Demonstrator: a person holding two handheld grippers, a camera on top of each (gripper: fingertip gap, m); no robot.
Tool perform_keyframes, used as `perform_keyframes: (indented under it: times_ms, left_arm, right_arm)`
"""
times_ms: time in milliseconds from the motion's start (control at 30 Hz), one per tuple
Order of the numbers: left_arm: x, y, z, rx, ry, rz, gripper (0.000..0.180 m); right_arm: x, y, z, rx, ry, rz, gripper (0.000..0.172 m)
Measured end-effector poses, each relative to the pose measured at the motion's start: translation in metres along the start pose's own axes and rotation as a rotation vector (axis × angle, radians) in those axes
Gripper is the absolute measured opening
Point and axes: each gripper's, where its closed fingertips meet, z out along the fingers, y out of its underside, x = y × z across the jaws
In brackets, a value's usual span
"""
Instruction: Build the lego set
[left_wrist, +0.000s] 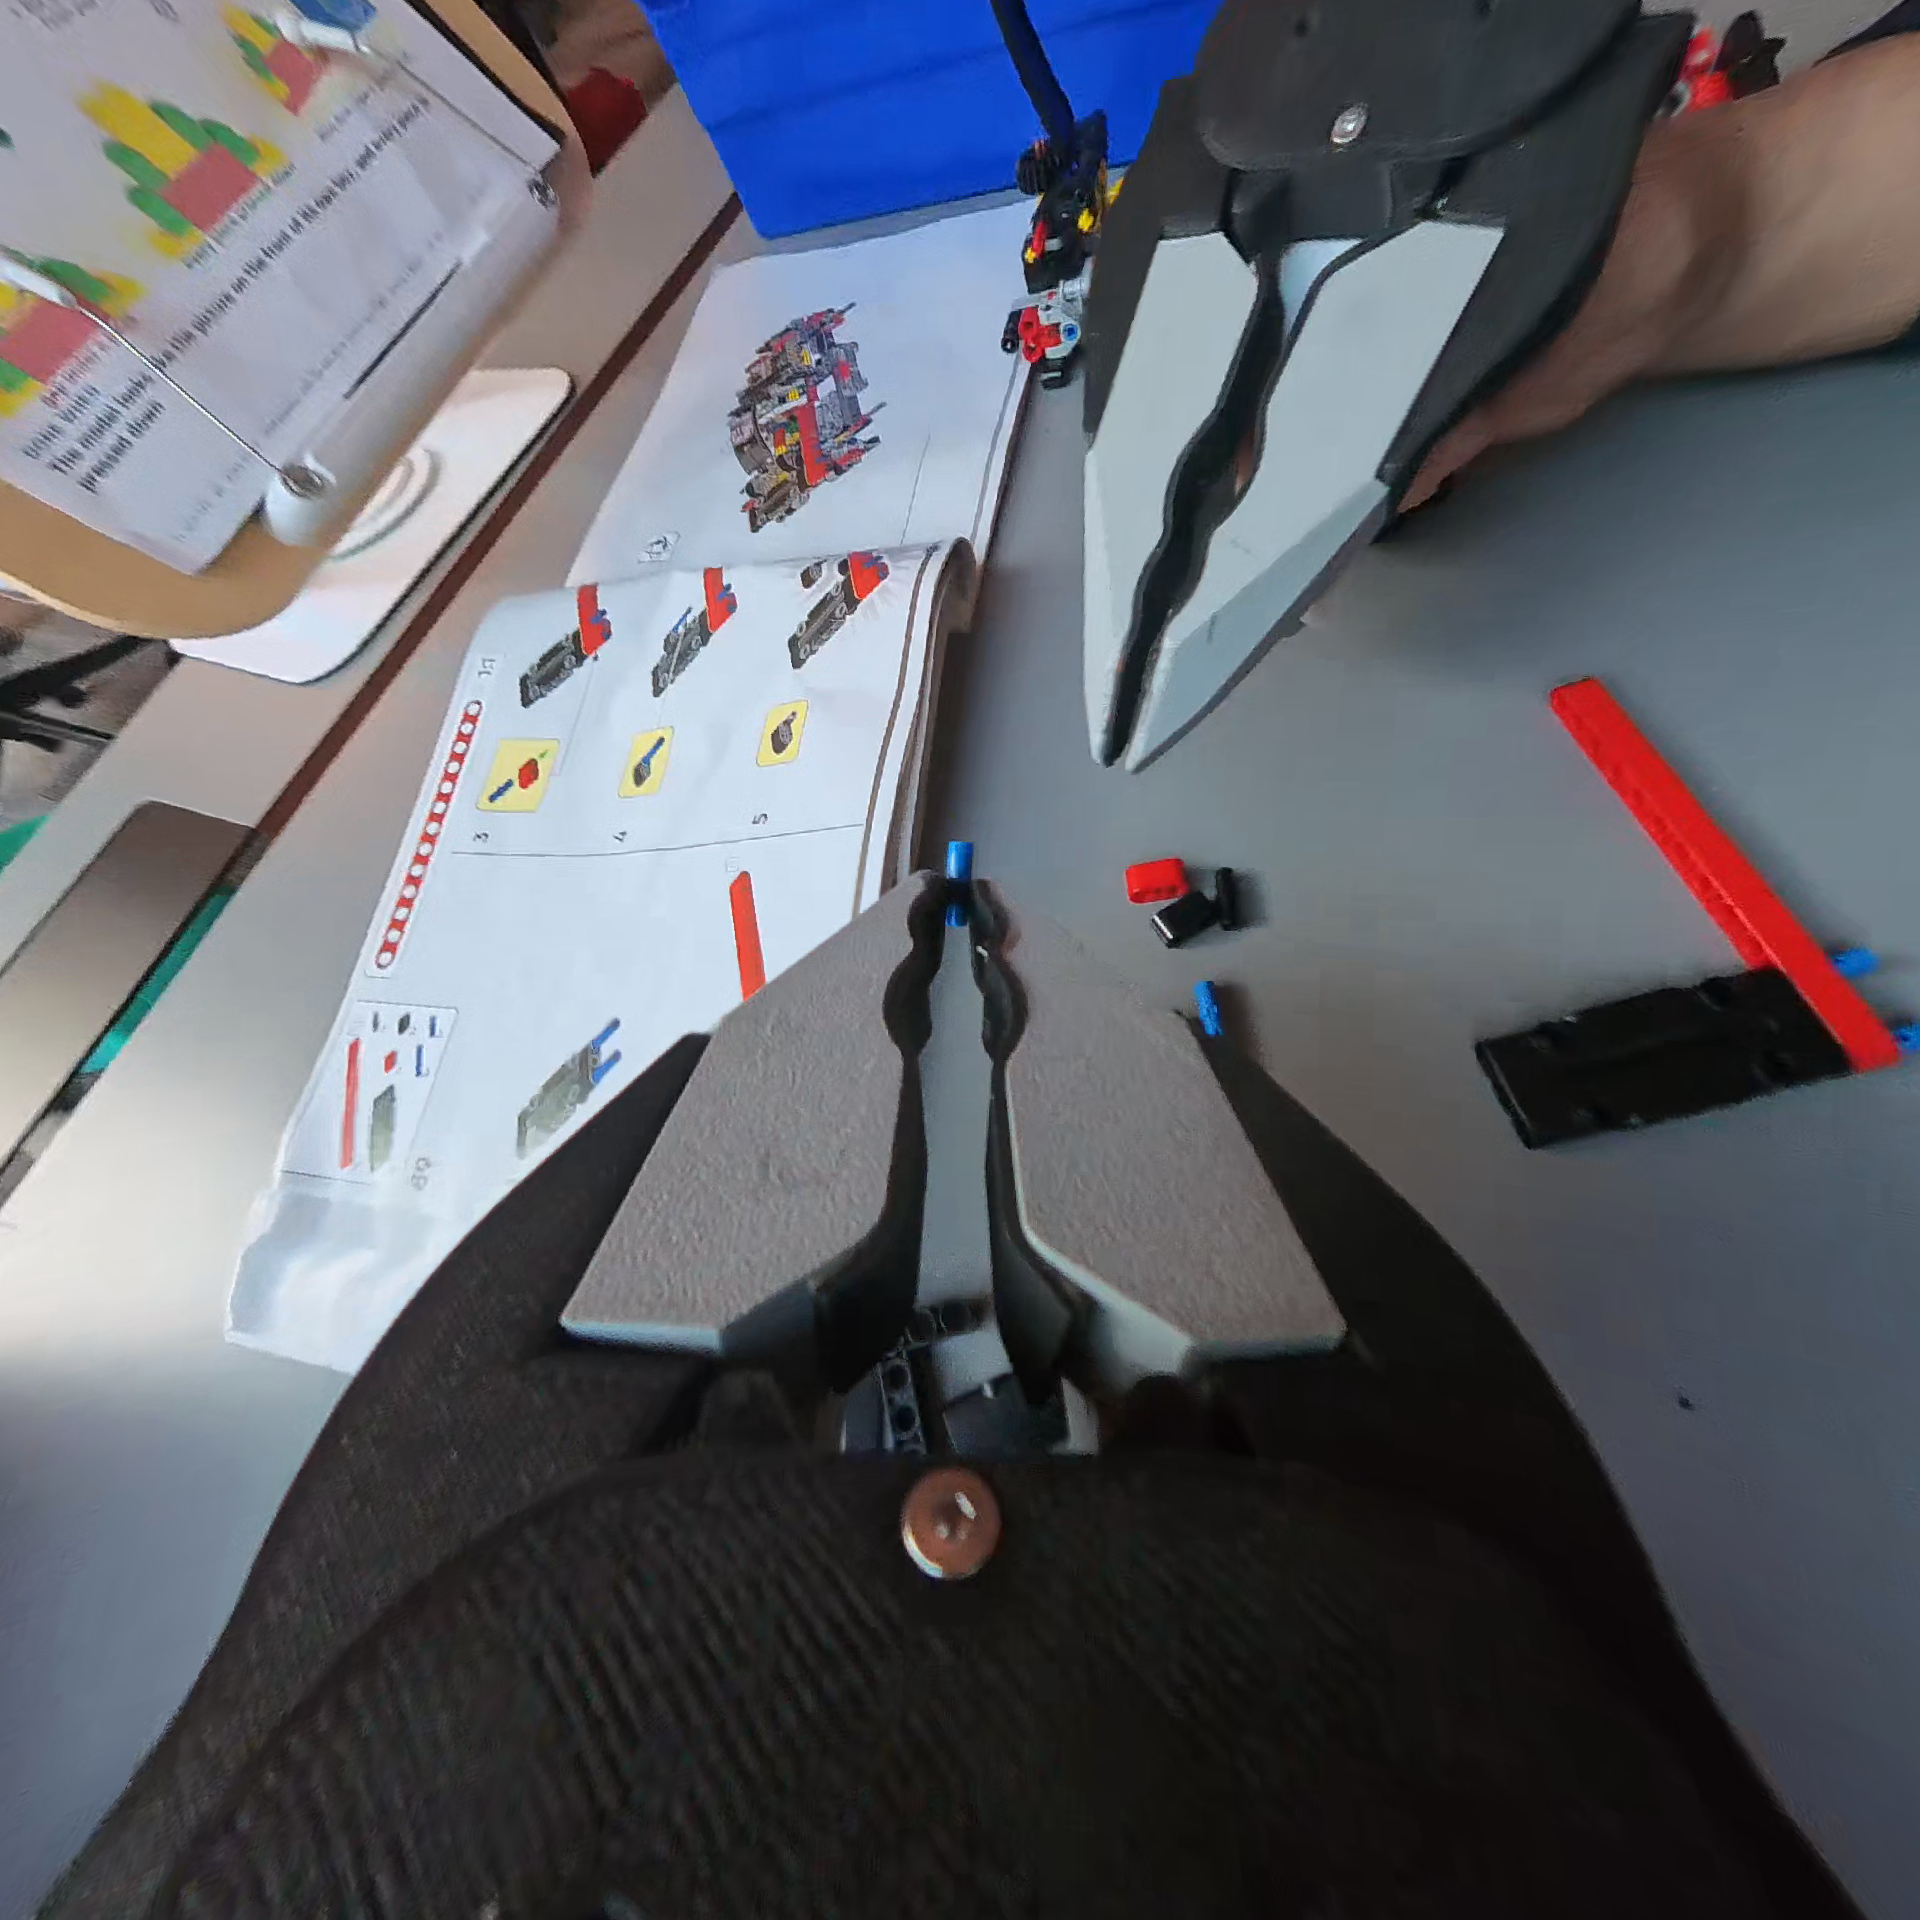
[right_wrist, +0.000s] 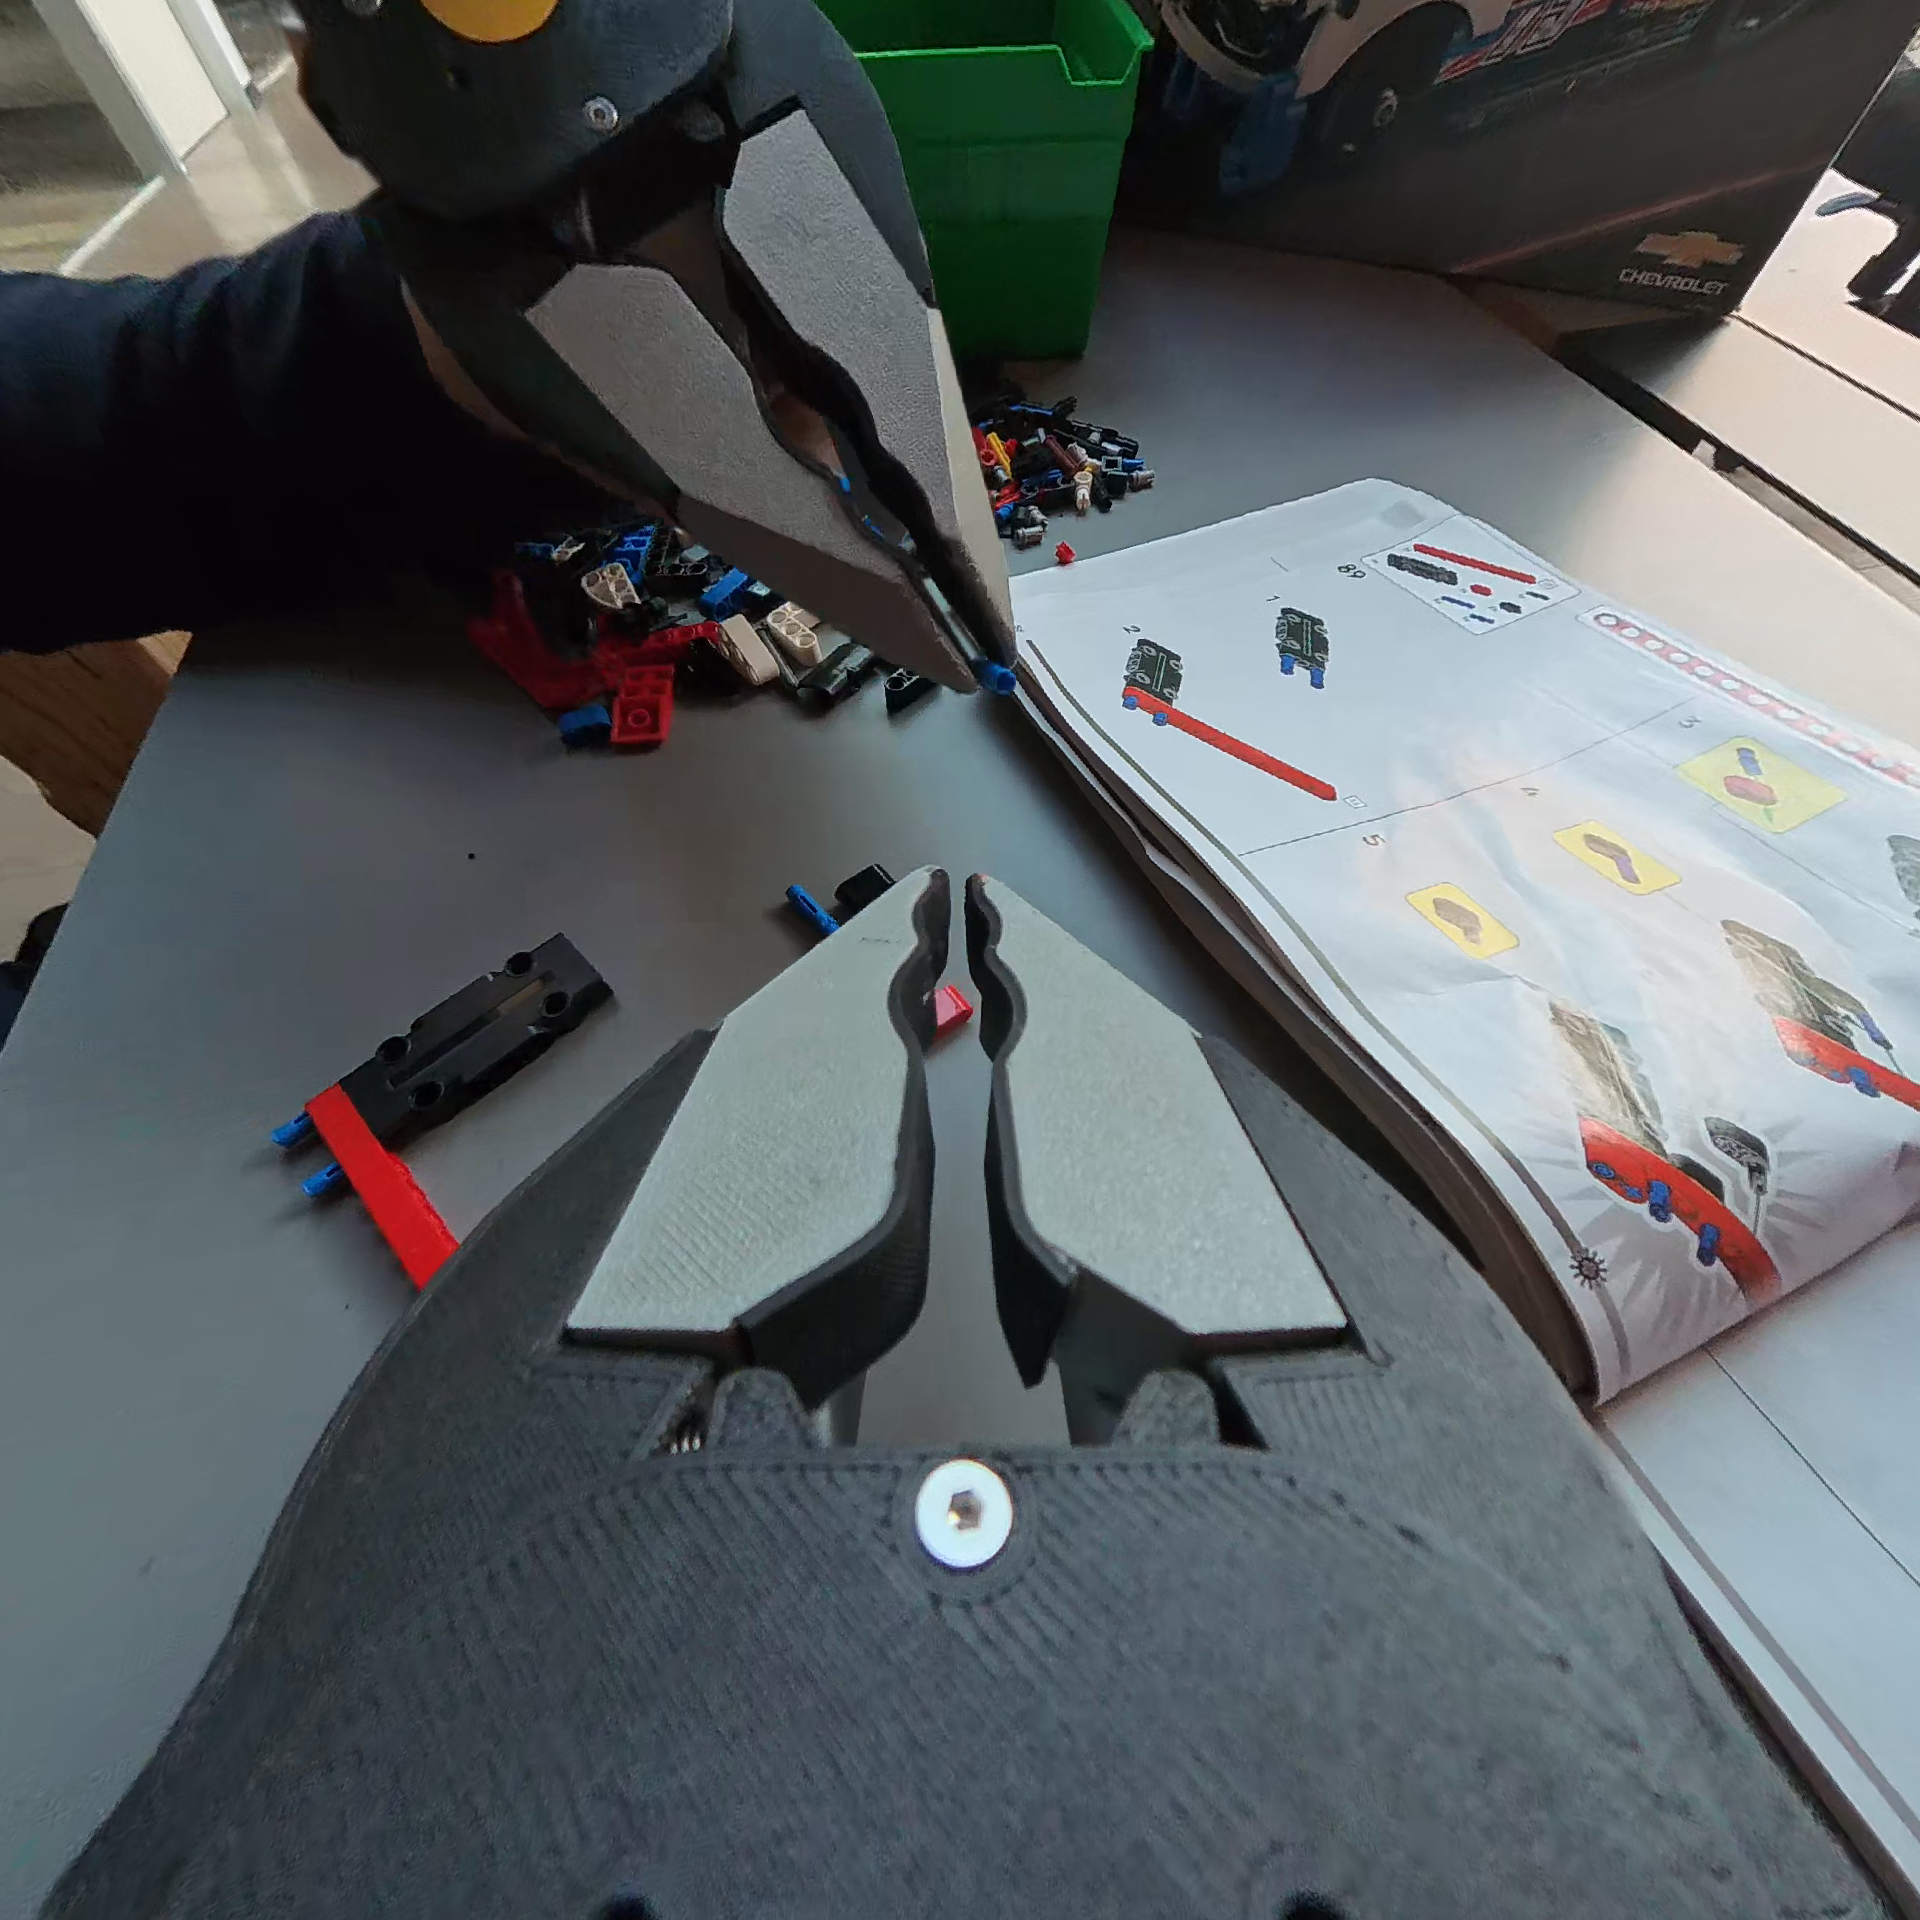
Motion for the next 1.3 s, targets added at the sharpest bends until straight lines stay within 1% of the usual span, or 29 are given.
perform_keyframes:
  times_ms: [67, 267, 400, 533, 633, 767, 900, 1000, 1100, 1200, 1233, 1300]
  left_arm:
    - [0.002, -0.001, 0.003, -0.011, -0.030, 0.051, 0.002]
    - [0.018, -0.007, 0.010, 0.004, -0.024, 0.117, 0.002]
    - [0.012, -0.005, 0.009, -0.012, -0.054, 0.113, 0.002]
    - [0.004, -0.005, 0.008, -0.014, -0.081, 0.069, 0.002]
    - [-0.002, -0.003, 0.007, -0.021, -0.111, 0.051, 0.002]
    - [-0.006, -0.001, 0.006, -0.025, -0.126, 0.028, 0.002]
    - [-0.007, 0.002, 0.006, -0.036, -0.131, 0.020, 0.002]
    - [-0.007, 0.002, 0.004, -0.036, -0.138, 0.022, 0.002]
    - [-0.006, 0.001, 0.004, -0.032, -0.131, 0.017, 0.002]
    - [-0.005, 0.003, 0.004, -0.040, -0.130, 0.016, 0.002]
    - [-0.005, 0.004, 0.004, -0.042, -0.131, 0.013, 0.002]
    - [-0.005, 0.003, 0.004, -0.039, -0.131, 0.007, 0.002]
  right_arm:
    - [0.001, -0.002, -0.001, 0.013, -0.002, 0.013, 0.000]
    - [0.001, -0.011, -0.002, 0.060, -0.006, 0.051, 0.000]
    - [0.008, -0.017, 0.004, 0.061, 0.109, 0.067, 0.002]
    - [0.004, -0.025, 0.010, 0.074, 0.198, 0.040, 0.002]
    - [0.011, -0.020, 0.011, 0.053, 0.282, 0.056, 0.004]
    - [0.009, -0.015, 0.005, 0.034, 0.335, 0.092, 0.005]
    - [-0.004, -0.005, -0.004, -0.015, 0.408, 0.035, 0.005]
    - [-0.009, 0.009, -0.012, -0.088, 0.462, -0.005, 0.005]
    - [-0.008, 0.022, -0.036, -0.187, 0.564, -0.032, 0.003]
    - [0.001, 0.039, -0.083, -0.292, 0.701, -0.024, 0.002]
    - [0.006, 0.046, -0.101, -0.319, 0.738, 0.007, 0.004]
    - [0.014, 0.062, -0.138, -0.367, 0.795, 0.105, 0.017]
